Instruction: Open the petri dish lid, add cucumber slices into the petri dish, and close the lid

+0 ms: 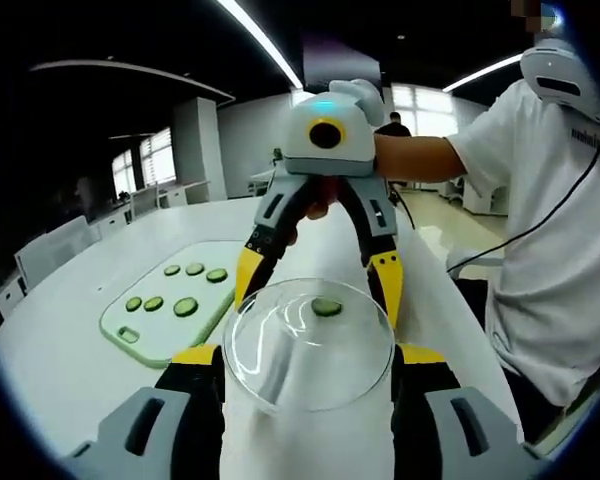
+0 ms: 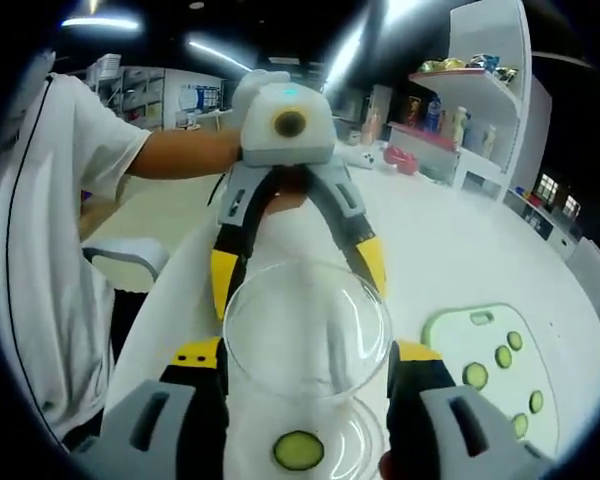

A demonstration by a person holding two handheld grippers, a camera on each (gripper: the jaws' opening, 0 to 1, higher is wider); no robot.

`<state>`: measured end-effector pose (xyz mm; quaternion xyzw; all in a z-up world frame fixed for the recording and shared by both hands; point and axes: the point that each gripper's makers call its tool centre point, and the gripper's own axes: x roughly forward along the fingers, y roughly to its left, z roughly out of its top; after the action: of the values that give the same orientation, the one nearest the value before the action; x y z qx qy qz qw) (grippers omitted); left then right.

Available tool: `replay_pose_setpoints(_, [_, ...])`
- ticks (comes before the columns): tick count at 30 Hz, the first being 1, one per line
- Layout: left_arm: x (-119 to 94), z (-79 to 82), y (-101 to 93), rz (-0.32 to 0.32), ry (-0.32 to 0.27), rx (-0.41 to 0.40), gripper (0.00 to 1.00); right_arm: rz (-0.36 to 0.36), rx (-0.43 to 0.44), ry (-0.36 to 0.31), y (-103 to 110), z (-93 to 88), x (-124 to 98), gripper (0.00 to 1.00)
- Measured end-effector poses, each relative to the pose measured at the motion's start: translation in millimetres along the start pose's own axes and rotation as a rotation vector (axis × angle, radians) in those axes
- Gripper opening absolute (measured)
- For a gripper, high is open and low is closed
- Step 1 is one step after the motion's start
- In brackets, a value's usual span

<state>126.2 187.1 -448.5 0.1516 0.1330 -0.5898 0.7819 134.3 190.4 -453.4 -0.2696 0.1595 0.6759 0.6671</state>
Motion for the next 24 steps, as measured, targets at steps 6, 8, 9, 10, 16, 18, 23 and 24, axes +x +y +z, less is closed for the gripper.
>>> replay_pose_setpoints(6, [12, 5.5, -3.0, -0.024, -0.009, 0.008, 0.67, -0.016, 0.018, 0.006, 0, -9.4, -10, 0.63])
replay_pose_setpoints(8, [14, 6.8, -3.7, -0.029, -0.008, 0.009, 0.67, -0.019, 0.023, 0.006, 0, -11.4, -12, 0.63])
replay_pose_setpoints(9, [16, 7.8, -3.6, -0.032, -0.006, 0.012, 0.67, -0.023, 0.026, 0.004, 0, -12.4, -14, 0.63])
replay_pose_setpoints(10, [17, 8.8, -3.4, -0.034, -0.006, 0.015, 0.67, -0.025, 0.027, 0.004, 0, -13.0, -15, 0.63])
replay_pose_setpoints(16, [25, 14.6, -3.4, -0.046, -0.004, 0.025, 0.67, -0.043, 0.033, 0.002, -2, -16.3, -26, 0.63])
replay_pose_setpoints(18, [28, 16.9, -3.2, -0.050, -0.004, 0.029, 0.67, -0.049, 0.034, 0.004, -2, -18.2, -30, 0.63])
replay_pose_setpoints(23, [38, 22.0, -5.2, -0.063, 0.000, 0.039, 0.67, -0.064, 0.040, 0.011, -2, -23.6, -40, 0.63])
replay_pose_setpoints(24, [40, 22.9, -5.8, -0.066, -0.001, 0.041, 0.67, -0.067, 0.041, 0.012, -1, -24.9, -42, 0.63])
